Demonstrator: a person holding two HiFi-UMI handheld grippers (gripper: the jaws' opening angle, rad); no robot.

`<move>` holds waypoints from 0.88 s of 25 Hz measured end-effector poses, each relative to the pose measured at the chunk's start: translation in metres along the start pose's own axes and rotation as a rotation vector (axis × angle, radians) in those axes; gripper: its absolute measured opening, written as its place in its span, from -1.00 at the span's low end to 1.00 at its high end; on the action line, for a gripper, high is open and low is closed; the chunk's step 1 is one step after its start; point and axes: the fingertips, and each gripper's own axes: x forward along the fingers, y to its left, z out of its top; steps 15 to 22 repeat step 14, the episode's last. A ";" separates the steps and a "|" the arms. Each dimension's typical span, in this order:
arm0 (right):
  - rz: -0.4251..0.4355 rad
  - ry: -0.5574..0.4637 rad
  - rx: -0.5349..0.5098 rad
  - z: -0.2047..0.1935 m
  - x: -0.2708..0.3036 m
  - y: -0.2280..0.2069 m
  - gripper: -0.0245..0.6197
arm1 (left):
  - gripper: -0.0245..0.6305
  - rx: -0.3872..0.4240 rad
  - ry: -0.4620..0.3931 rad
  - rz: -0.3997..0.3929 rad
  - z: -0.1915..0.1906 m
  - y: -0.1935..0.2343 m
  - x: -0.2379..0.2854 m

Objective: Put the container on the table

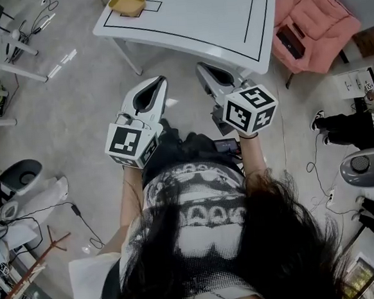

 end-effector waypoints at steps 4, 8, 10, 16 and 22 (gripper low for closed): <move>-0.005 0.002 -0.001 -0.002 -0.004 0.000 -0.91 | -0.93 -0.008 0.000 0.006 -0.002 -0.001 -0.004; -0.009 0.005 0.002 -0.006 -0.009 -0.003 -0.91 | -0.93 -0.011 0.002 0.004 -0.004 -0.004 -0.005; -0.012 0.002 0.000 -0.006 -0.010 -0.005 -0.91 | -0.93 -0.005 -0.001 0.002 -0.003 -0.004 -0.004; -0.028 -0.003 -0.008 -0.002 -0.013 -0.012 -0.91 | -0.93 -0.006 -0.010 -0.004 -0.001 -0.005 -0.001; -0.028 -0.003 -0.008 -0.002 -0.013 -0.012 -0.91 | -0.93 -0.006 -0.010 -0.004 -0.001 -0.005 -0.001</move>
